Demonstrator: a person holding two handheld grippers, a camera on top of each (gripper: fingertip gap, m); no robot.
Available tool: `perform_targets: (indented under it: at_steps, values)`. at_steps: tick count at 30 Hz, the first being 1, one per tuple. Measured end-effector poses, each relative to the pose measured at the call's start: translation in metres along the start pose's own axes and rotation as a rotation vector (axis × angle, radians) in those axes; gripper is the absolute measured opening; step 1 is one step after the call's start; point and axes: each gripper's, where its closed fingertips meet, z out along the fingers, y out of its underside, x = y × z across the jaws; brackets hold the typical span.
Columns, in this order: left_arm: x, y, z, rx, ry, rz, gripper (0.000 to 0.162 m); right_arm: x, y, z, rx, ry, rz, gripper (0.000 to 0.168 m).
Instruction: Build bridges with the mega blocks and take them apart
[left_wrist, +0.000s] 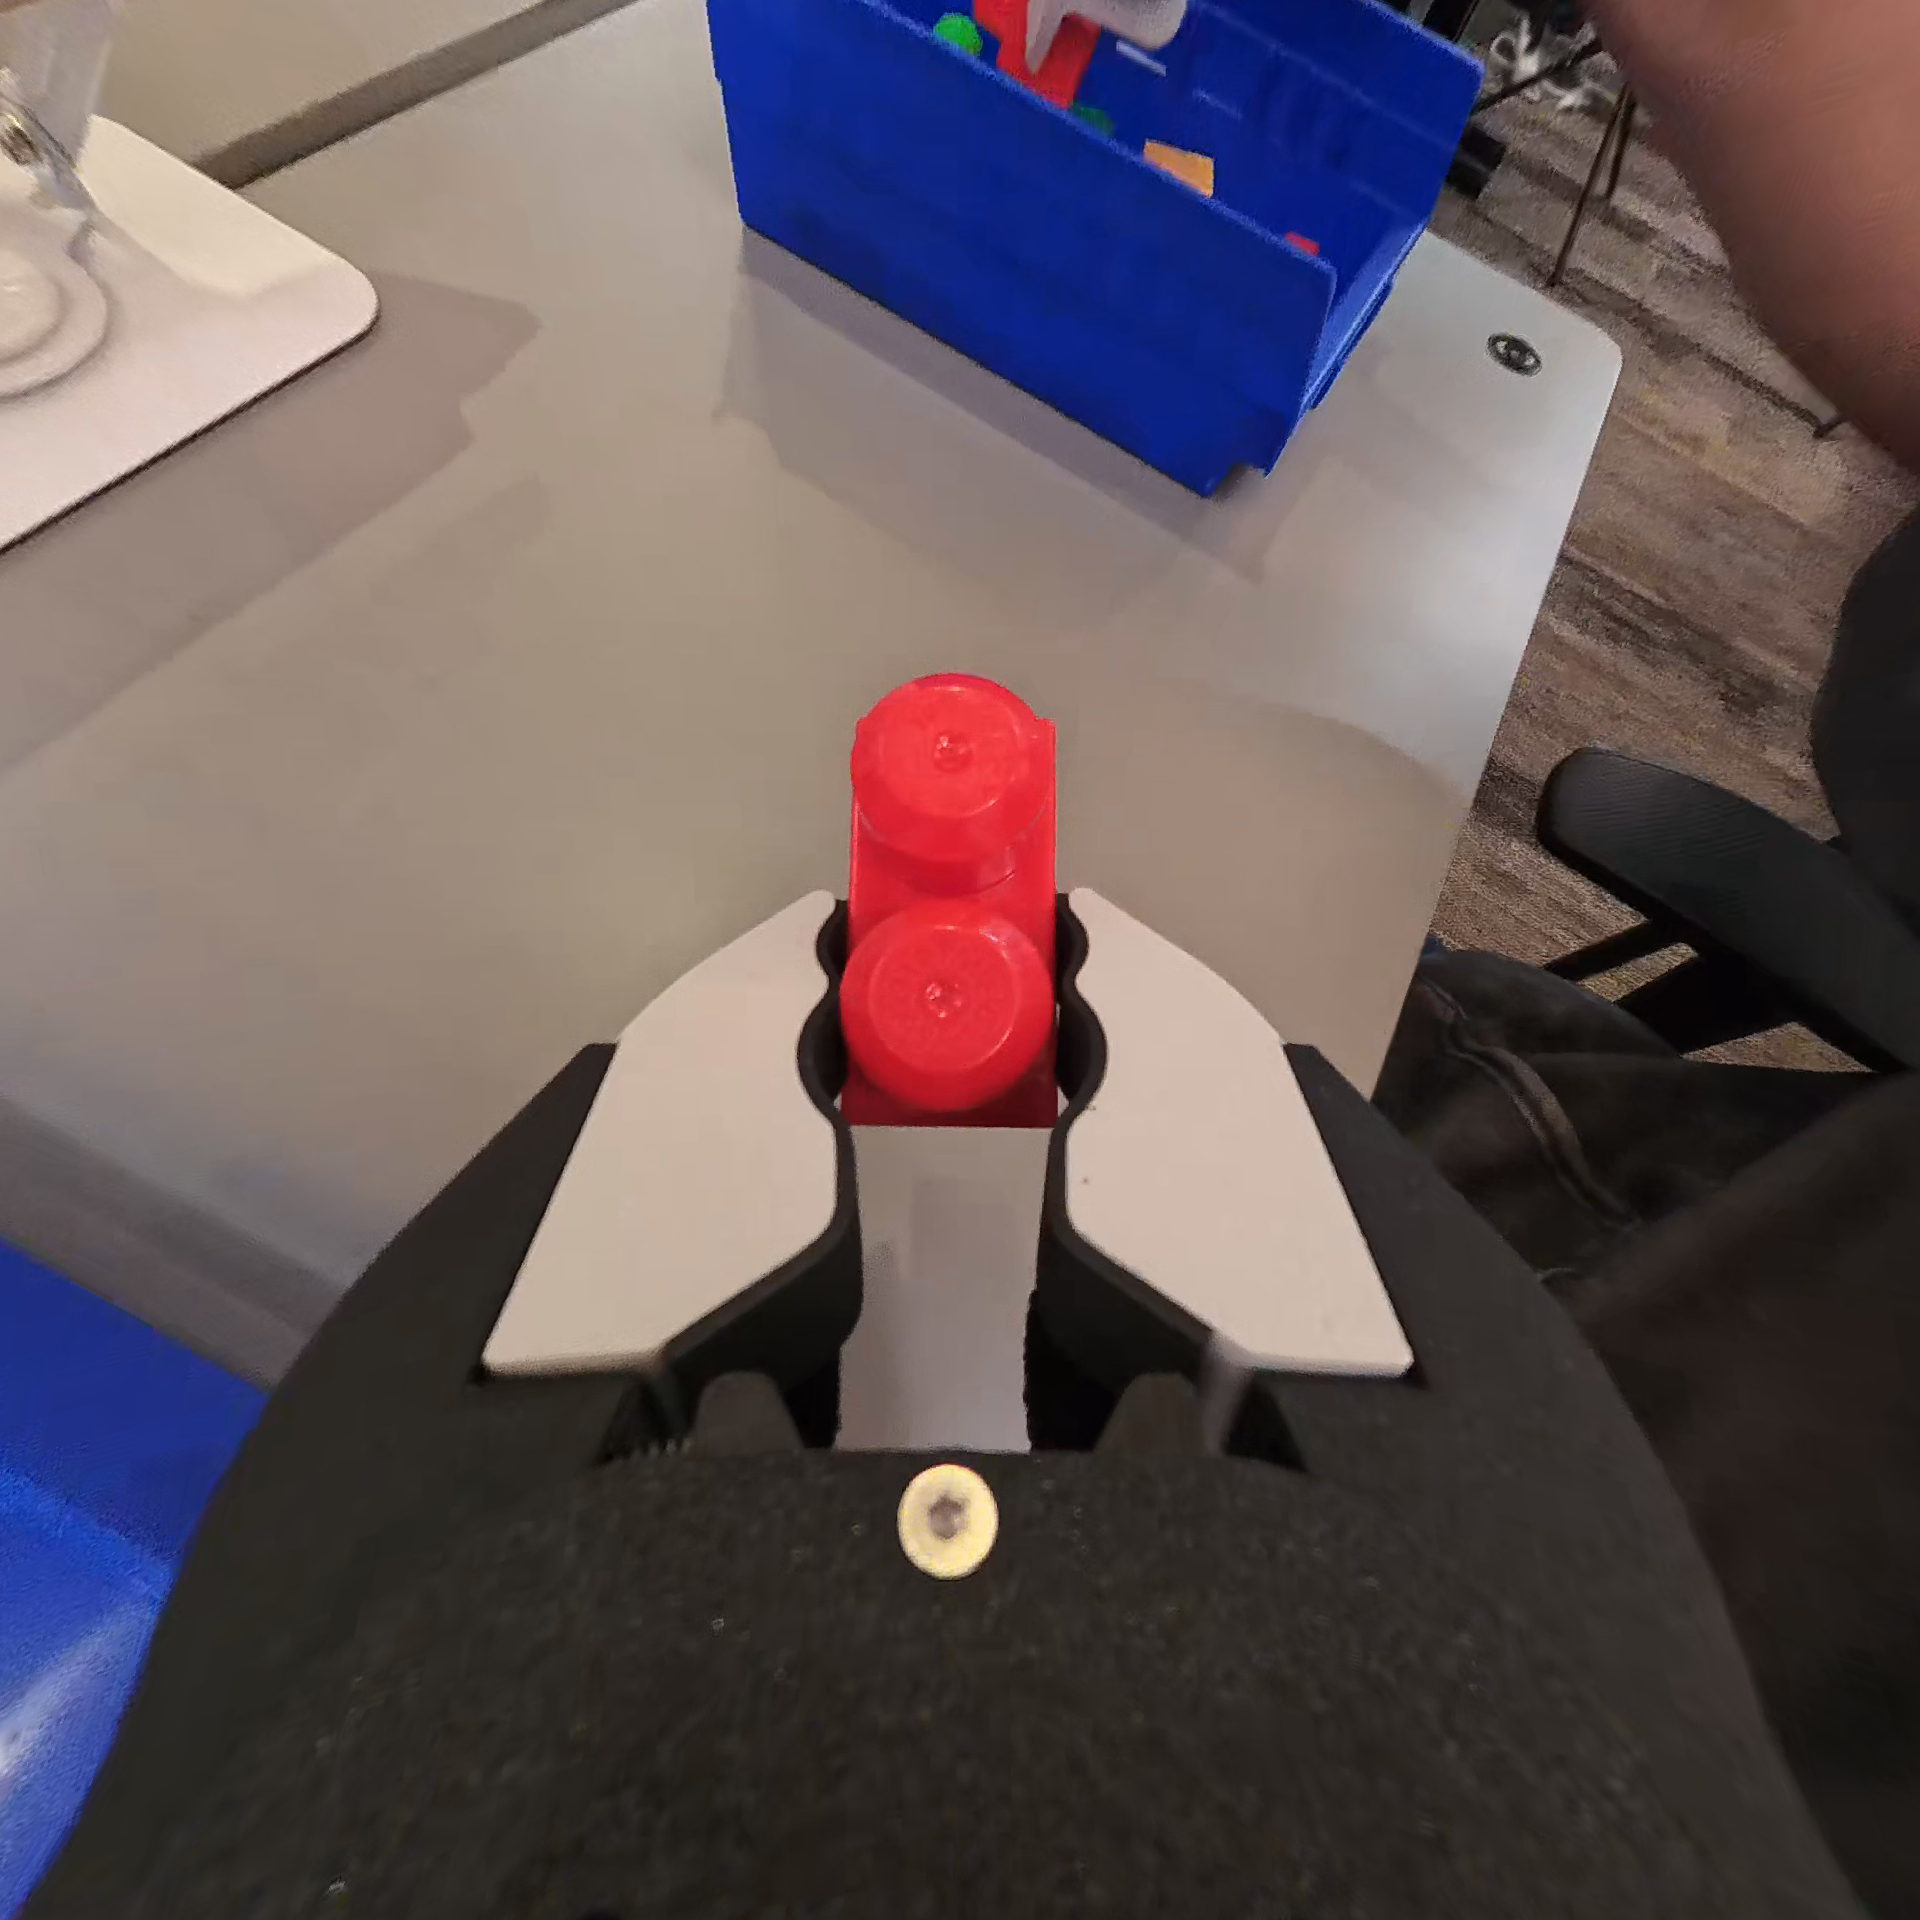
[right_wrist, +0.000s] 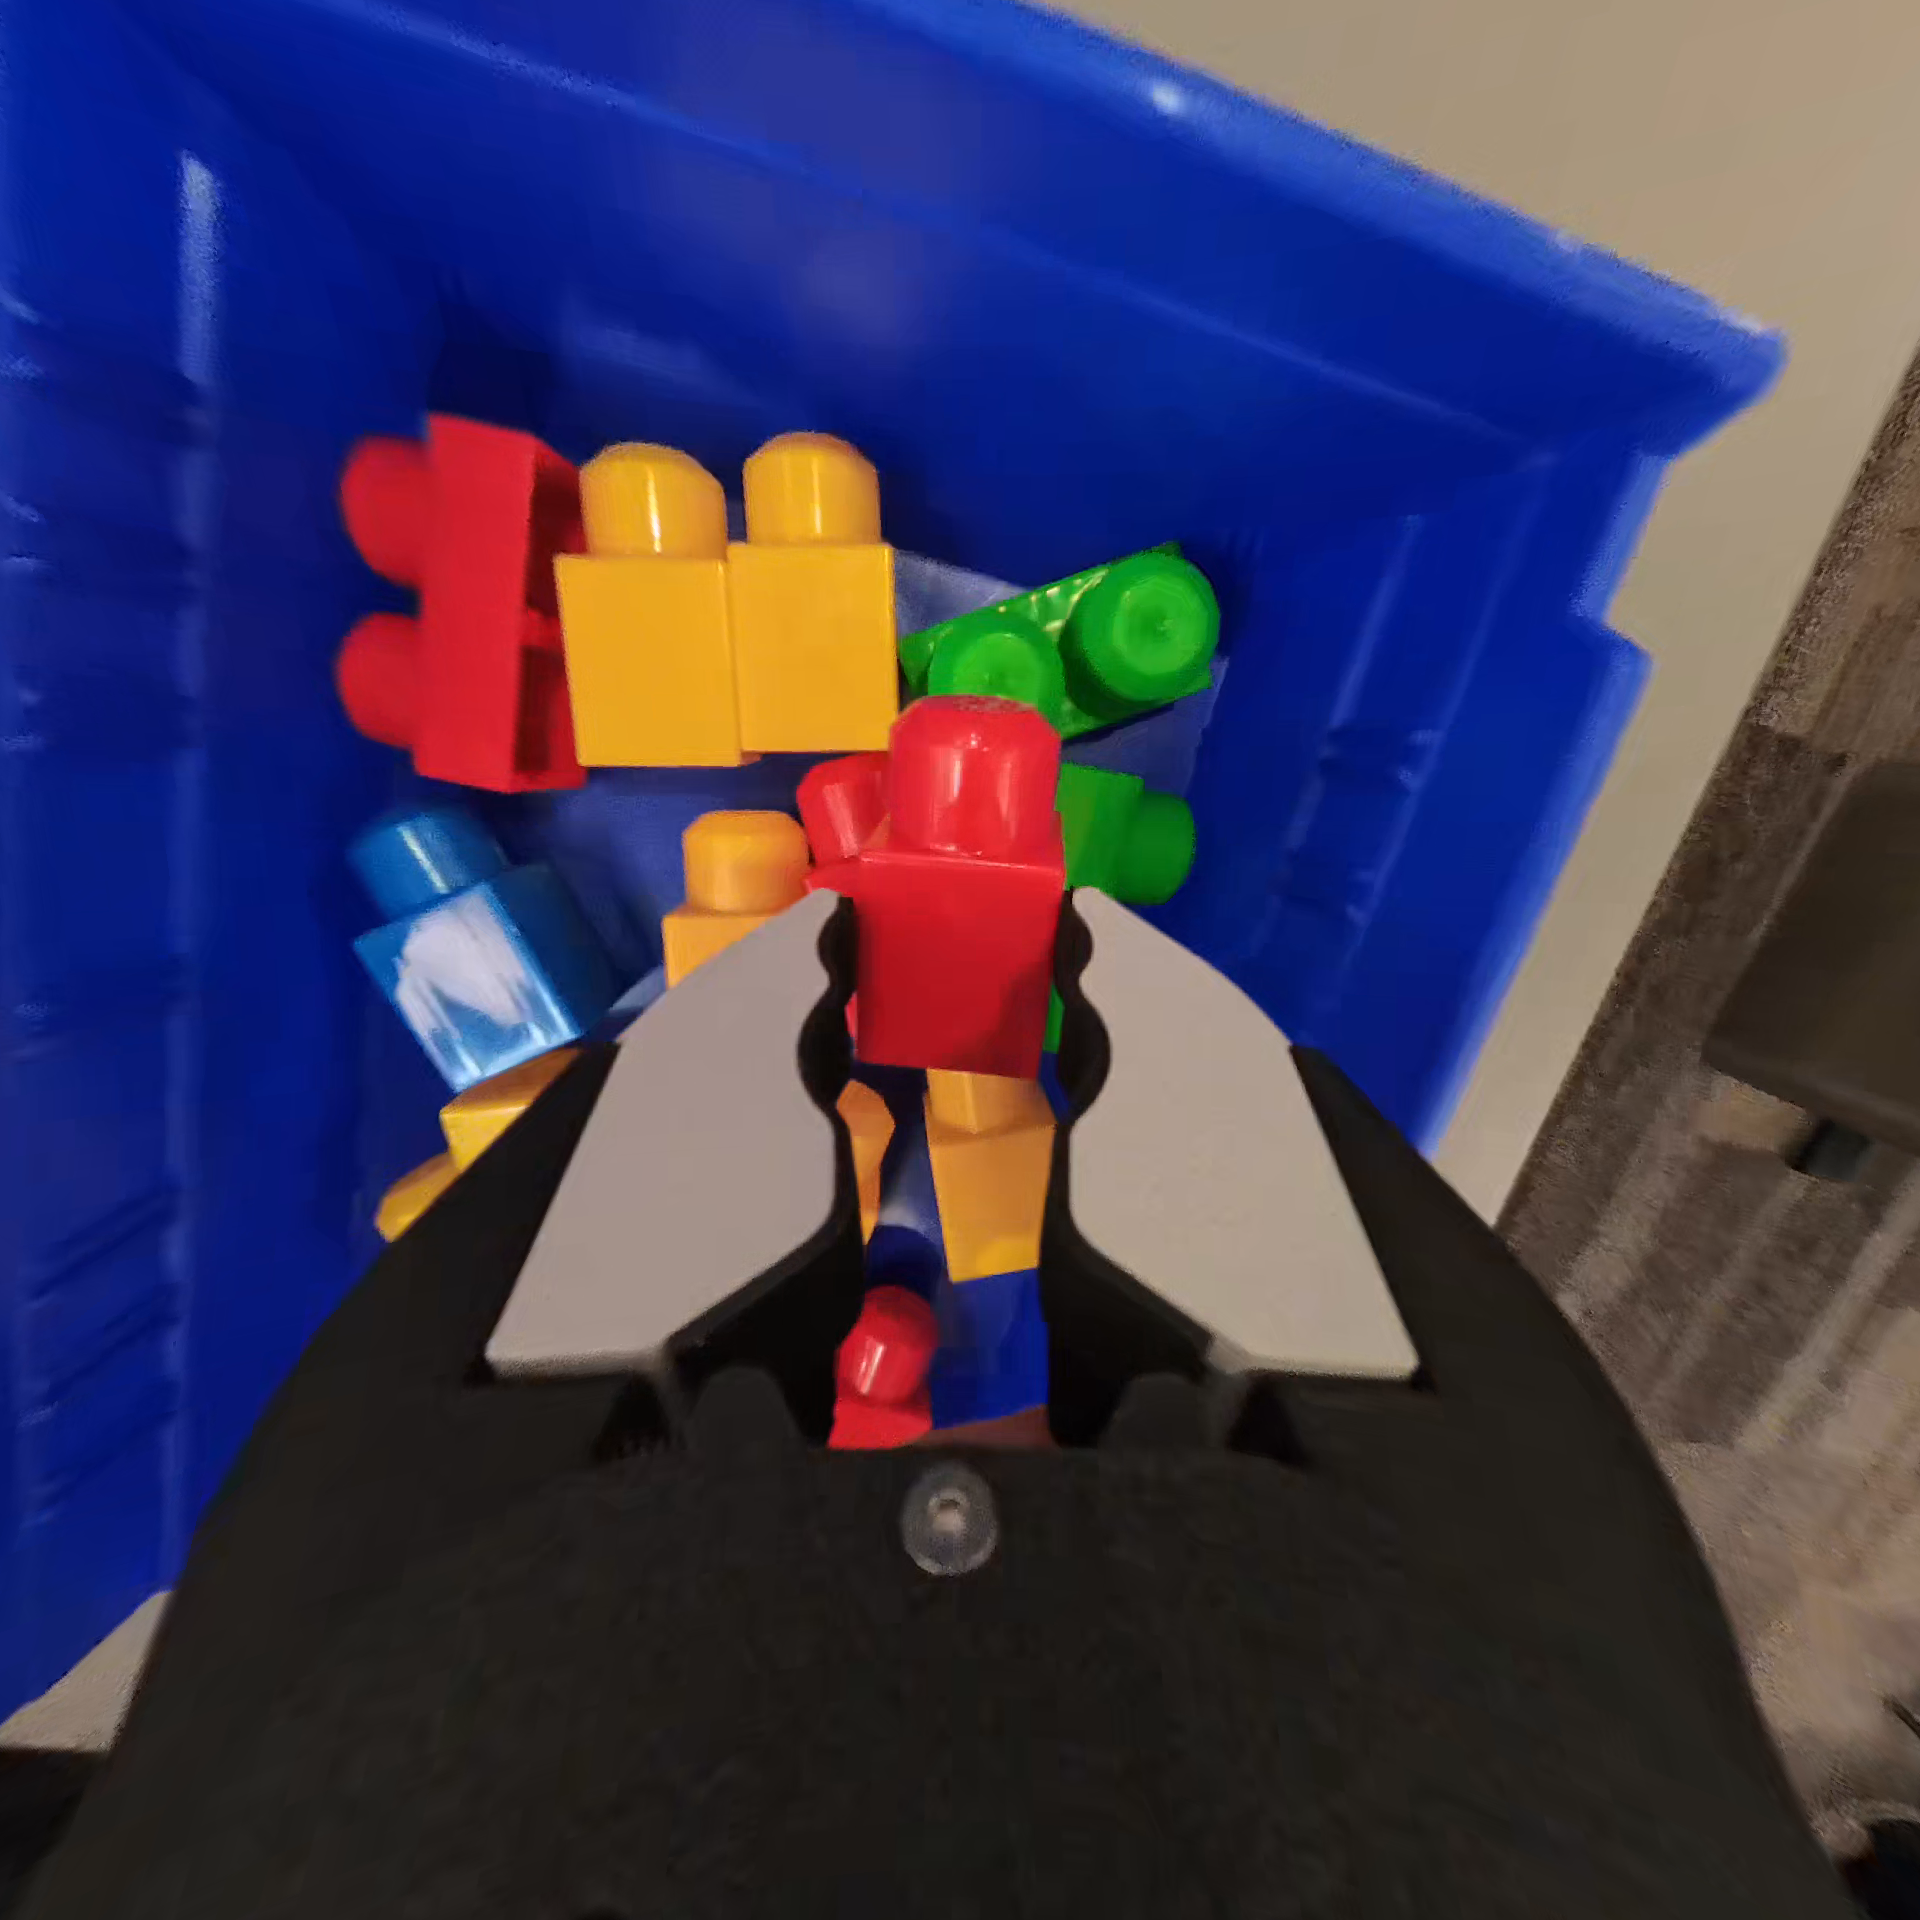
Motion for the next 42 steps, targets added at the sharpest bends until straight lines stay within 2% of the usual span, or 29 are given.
perform_targets:
  at_steps: [5, 8, 10, 13, 15, 17, 19, 22, 26, 27, 29, 31, 34, 36, 42]
  values:
    - [-0.008, 0.019, 0.025, -0.085, -0.007, -0.039, 0.036, 0.005, 0.002, 0.013, -0.08, 0.046, -0.026, 0.043]
    - [-0.012, 0.031, 0.046, -0.144, -0.025, -0.051, 0.036, 0.008, 0.0, -0.007, 0.02, 0.07, -0.028, 0.049]
    - [-0.016, 0.033, 0.062, -0.175, -0.053, -0.039, 0.036, -0.001, -0.002, -0.043, 0.216, 0.068, -0.009, 0.053]
    - [-0.025, 0.036, 0.089, -0.231, -0.098, -0.016, 0.036, -0.037, 0.012, -0.112, 0.621, 0.031, 0.036, 0.051]
    - [-0.028, 0.037, 0.106, -0.261, -0.097, -0.009, 0.036, -0.082, 0.033, -0.141, 0.86, -0.092, 0.053, 0.048]
    - [-0.036, 0.038, 0.12, -0.29, -0.118, 0.002, 0.036, -0.134, 0.056, -0.146, 1.009, -0.293, 0.071, 0.043]
    - [-0.04, 0.039, 0.131, -0.306, -0.127, -0.001, 0.036, -0.179, 0.079, -0.127, 0.992, -0.45, 0.057, 0.045]
    - [-0.044, 0.042, 0.14, -0.305, -0.155, -0.012, 0.036, -0.222, 0.104, -0.105, 0.931, -0.522, 0.016, 0.045]
    - [-0.046, 0.041, 0.142, -0.308, -0.216, 0.027, 0.038, -0.254, 0.115, -0.082, 0.811, -0.48, -0.041, 0.046]
    - [-0.046, 0.038, 0.141, -0.291, -0.227, 0.031, 0.047, -0.264, 0.116, -0.079, 0.793, -0.49, -0.034, 0.047]
    - [-0.042, 0.033, 0.133, -0.249, -0.231, 0.028, 0.054, -0.281, 0.117, -0.074, 0.78, -0.448, -0.057, 0.051]
    - [-0.032, 0.031, 0.111, -0.201, -0.224, 0.019, 0.06, -0.299, 0.115, -0.071, 0.787, -0.378, -0.109, 0.057]
    - [-0.009, 0.037, 0.059, -0.072, -0.207, -0.016, 0.057, -0.336, 0.099, -0.071, 0.774, -0.335, -0.192, 0.066]
    - [0.005, 0.048, 0.027, 0.022, -0.197, -0.051, 0.056, -0.35, 0.076, -0.066, 0.775, -0.231, -0.233, 0.074]
    - [0.015, 0.087, -0.025, 0.232, -0.281, -0.098, 0.052, -0.389, 0.032, -0.013, 0.581, -0.246, -0.231, 0.084]
